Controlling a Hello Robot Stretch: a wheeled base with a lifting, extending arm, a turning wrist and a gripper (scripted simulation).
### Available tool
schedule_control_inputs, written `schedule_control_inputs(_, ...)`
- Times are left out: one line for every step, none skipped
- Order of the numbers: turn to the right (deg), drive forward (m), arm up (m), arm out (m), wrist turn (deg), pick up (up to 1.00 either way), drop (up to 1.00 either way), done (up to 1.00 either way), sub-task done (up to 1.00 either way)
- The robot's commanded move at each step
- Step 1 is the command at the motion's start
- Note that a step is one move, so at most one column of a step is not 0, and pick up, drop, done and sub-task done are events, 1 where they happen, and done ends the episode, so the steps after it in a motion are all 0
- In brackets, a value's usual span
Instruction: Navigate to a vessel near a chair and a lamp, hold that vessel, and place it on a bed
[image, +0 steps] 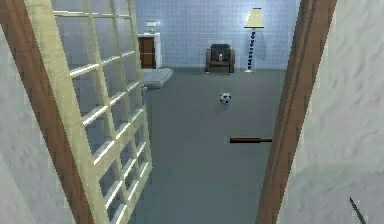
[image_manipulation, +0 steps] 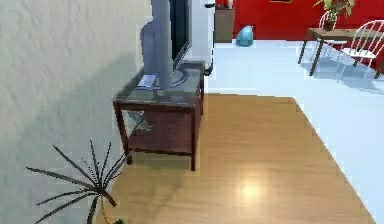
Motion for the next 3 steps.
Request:
schedule_control_inputs(0.0,0.6,0.0,0.0,0.0,0.0,0.0,0.0,0.0)
schedule_control_inputs(0.0,1.0,0.0,0.0,0.0,0.0,0.0,0.0,0.0)
schedule_control_inputs(-6.0,0.0,0.0,0.0,0.0,0.0,0.0,0.0,0.0)
